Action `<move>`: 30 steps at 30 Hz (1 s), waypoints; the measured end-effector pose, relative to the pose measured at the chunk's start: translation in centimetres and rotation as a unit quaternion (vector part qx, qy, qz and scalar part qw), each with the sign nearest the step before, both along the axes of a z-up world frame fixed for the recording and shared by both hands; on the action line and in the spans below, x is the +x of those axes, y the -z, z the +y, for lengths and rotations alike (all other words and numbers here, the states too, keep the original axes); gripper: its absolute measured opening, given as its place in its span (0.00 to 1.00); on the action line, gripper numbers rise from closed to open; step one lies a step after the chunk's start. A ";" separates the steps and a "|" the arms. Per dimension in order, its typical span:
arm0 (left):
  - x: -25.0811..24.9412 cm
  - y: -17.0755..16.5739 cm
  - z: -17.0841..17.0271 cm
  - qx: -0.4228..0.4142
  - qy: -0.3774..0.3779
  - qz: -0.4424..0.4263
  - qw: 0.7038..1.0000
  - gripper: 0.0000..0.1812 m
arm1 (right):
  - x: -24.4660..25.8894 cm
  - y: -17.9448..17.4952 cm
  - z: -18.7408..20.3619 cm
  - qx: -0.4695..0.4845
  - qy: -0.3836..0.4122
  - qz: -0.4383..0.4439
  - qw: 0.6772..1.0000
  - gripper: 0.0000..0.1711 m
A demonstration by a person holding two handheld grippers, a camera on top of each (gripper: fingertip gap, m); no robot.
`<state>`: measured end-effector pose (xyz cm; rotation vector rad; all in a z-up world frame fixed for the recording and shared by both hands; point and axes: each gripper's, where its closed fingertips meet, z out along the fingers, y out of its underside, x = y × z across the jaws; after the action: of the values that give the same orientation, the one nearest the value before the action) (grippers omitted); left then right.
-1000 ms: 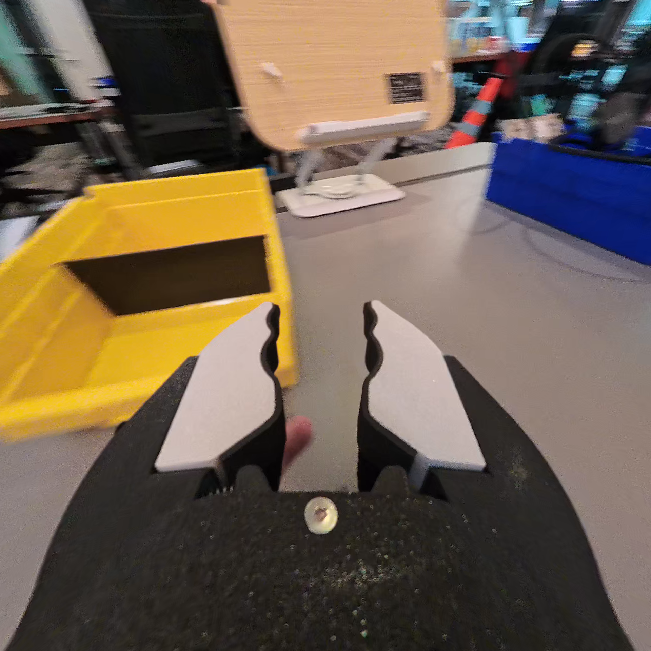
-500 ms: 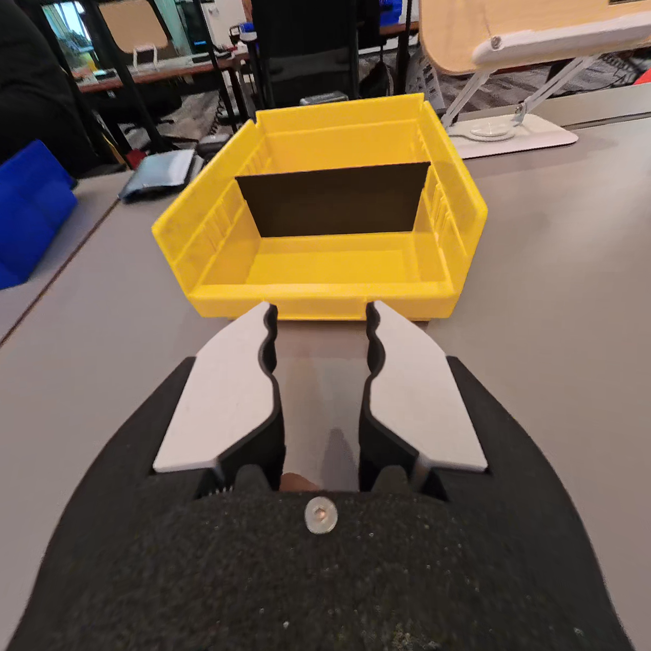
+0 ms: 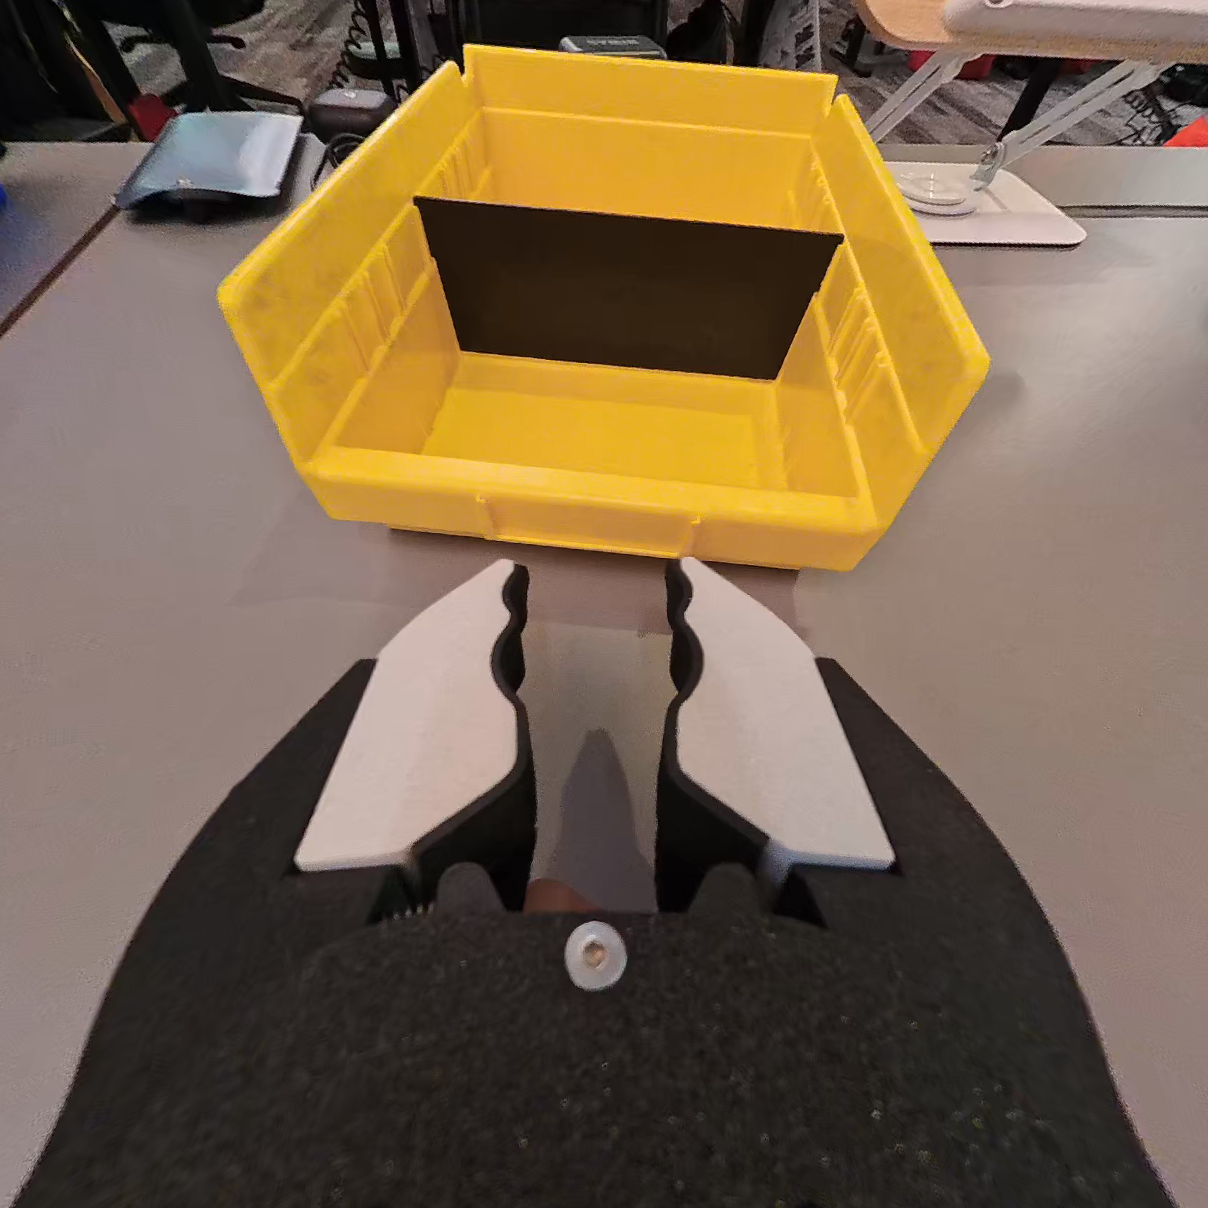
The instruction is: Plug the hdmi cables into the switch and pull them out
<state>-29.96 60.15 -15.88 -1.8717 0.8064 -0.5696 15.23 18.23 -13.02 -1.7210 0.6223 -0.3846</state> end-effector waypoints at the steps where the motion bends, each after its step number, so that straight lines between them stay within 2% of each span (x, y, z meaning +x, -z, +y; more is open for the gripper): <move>1: 0.1 0.1 -0.1 -0.001 0.004 0.001 1.000 0.22 | 0.1 0.1 0.0 -0.001 0.001 0.001 1.000 0.35; 11: 0.5 0.2 -0.7 0.019 0.019 0.022 0.999 0.21 | -0.6 -0.5 0.4 0.012 -0.013 0.000 1.000 0.35; 12: 0.5 0.1 -0.8 0.022 0.021 0.021 0.999 0.21 | -1.3 -0.9 0.8 0.020 -0.029 -0.001 0.999 0.34; 14: 0.4 -0.2 -1.0 0.033 0.025 0.017 0.999 0.22 | -4.5 -1.5 2.9 0.022 -0.116 -0.001 0.993 0.31; 16: 0.0 -0.5 -1.1 0.056 0.018 0.018 0.998 0.27 | -7.1 -0.4 5.3 0.003 -0.170 0.052 0.984 0.37; 17: -0.3 -0.7 -1.1 0.064 0.008 0.022 0.998 0.28 | -7.3 0.4 6.2 -0.010 -0.164 0.062 0.984 0.39; 23: -2.1 -1.7 -3.0 0.043 -0.012 0.007 0.999 0.26 | -3.1 2.3 8.6 -0.073 -0.047 0.013 0.996 0.35; 25: -2.2 -1.5 -3.9 0.048 -0.007 0.021 0.999 0.26 | -2.5 2.1 8.9 -0.075 -0.025 0.002 0.997 0.19; 27: -1.8 -1.2 -5.0 0.049 0.007 0.035 0.998 0.25 | -1.9 1.9 8.7 -0.081 0.003 -0.010 0.997 0.09; 30: -0.1 -1.3 -7.5 0.050 0.040 0.041 0.997 0.27 | -2.6 1.9 8.7 -0.088 -0.001 -0.017 0.996 0.07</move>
<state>-30.03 52.62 -14.56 -1.7854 0.9510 -0.4962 12.62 26.93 -14.87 -1.8785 0.5759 -0.4784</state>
